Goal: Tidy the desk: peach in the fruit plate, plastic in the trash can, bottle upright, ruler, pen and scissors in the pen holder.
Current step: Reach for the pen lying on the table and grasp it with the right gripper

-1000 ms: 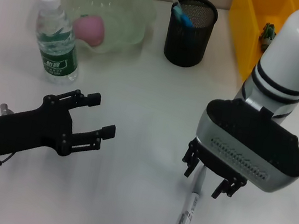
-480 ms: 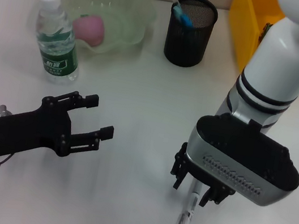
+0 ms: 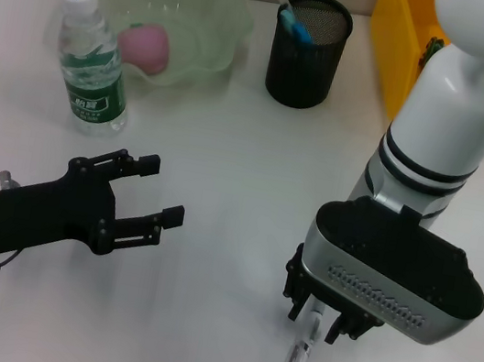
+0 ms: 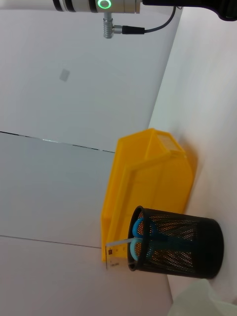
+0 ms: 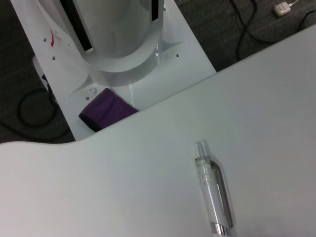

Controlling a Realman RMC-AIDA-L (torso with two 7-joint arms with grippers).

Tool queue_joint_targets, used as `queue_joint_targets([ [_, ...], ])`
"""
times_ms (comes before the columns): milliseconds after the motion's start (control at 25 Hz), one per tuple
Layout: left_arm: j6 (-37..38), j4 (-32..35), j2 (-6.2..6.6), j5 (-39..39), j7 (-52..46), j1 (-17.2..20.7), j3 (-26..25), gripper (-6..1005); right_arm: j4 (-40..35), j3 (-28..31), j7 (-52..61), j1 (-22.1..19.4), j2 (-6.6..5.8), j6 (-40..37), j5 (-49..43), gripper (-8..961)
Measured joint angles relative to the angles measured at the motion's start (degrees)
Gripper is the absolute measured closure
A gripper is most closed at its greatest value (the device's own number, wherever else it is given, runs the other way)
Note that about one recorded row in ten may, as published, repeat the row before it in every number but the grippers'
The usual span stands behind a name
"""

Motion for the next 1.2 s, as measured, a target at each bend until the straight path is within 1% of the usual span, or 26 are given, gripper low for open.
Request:
queue_joint_targets([
  [120, -0.1, 0.0, 0.02, 0.0, 0.0, 0.0, 0.1, 197, 0.4, -0.8, 0.0, 0.0, 0.00, 0.9, 0.0, 519],
  [320, -0.1, 0.0, 0.04, 0.0, 0.0, 0.0, 0.1, 197, 1.1, -2.0, 0.0, 0.0, 0.00, 2.3, 0.0, 590],
  [520, -0.1, 0.0, 0.05, 0.0, 0.0, 0.0, 0.0, 197, 1.4, -2.2, 0.0, 0.4, 0.00, 2.3, 0.2, 586],
  [880, 0.2, 0.0, -0.02, -0.1, 0.0, 0.3, -0.2, 197, 2.4, -2.5, 0.0, 1.1, 0.00, 2.3, 0.4, 651],
  [1200, 0.2, 0.0, 0.05, -0.1, 0.0, 0.2, -0.2, 197, 4.1, -2.5, 0.1, 1.9, 0.00, 2.5, 0.7, 661],
])
